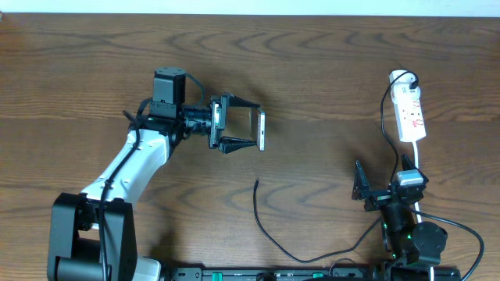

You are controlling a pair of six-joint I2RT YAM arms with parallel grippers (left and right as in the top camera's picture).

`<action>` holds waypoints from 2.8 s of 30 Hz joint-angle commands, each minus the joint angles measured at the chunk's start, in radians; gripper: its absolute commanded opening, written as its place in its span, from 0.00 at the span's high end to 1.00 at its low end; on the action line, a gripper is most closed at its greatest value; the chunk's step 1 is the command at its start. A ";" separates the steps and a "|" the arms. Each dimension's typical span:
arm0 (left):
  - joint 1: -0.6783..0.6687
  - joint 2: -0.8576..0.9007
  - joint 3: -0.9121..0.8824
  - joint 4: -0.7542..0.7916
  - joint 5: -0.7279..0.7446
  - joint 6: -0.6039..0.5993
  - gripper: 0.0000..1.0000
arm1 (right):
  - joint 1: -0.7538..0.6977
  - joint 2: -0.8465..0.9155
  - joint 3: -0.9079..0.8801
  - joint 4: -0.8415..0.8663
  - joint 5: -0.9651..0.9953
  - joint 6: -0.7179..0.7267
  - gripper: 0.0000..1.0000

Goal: Plug charger to phone and switch on socket
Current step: 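Lift the phone with the left gripper and tilt it upright, then move the right gripper from rest toward the held phone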

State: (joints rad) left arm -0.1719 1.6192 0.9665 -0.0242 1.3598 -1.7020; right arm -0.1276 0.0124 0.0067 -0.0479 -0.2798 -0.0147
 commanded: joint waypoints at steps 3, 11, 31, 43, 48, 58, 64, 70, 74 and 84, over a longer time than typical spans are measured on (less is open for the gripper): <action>0.005 -0.026 0.034 0.008 0.046 -0.006 0.93 | 0.004 -0.005 -0.001 -0.005 0.001 -0.009 0.01; 0.005 -0.026 0.034 0.008 0.046 -0.006 0.93 | 0.004 -0.005 -0.001 -0.005 0.001 -0.009 0.01; 0.005 -0.026 0.034 0.008 0.046 -0.005 0.92 | 0.004 -0.005 -0.001 -0.005 0.001 -0.009 0.01; 0.005 -0.026 0.034 0.008 0.046 -0.005 0.92 | 0.004 -0.005 -0.001 -0.005 0.001 -0.009 0.01; 0.005 -0.026 0.034 0.008 0.041 -0.005 0.92 | 0.004 -0.005 -0.001 -0.005 0.001 -0.009 0.01; 0.011 -0.026 0.034 0.057 -0.045 0.099 0.92 | 0.004 -0.005 -0.001 -0.005 0.001 -0.009 0.01; 0.039 -0.026 0.034 0.068 -0.093 0.256 0.92 | 0.004 -0.005 -0.001 -0.005 0.001 -0.009 0.01; 0.072 -0.026 0.032 0.068 -0.143 0.415 0.93 | 0.004 -0.005 -0.001 -0.005 0.001 -0.009 0.01; 0.087 -0.026 0.032 0.068 -0.193 0.481 0.93 | 0.004 -0.005 -0.001 -0.005 0.001 -0.009 0.01; 0.132 -0.025 0.027 0.067 -0.330 0.523 0.92 | 0.004 -0.005 -0.001 -0.005 0.001 -0.009 0.01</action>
State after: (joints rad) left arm -0.0555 1.6192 0.9665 0.0338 1.0649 -1.2140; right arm -0.1276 0.0124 0.0067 -0.0479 -0.2798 -0.0147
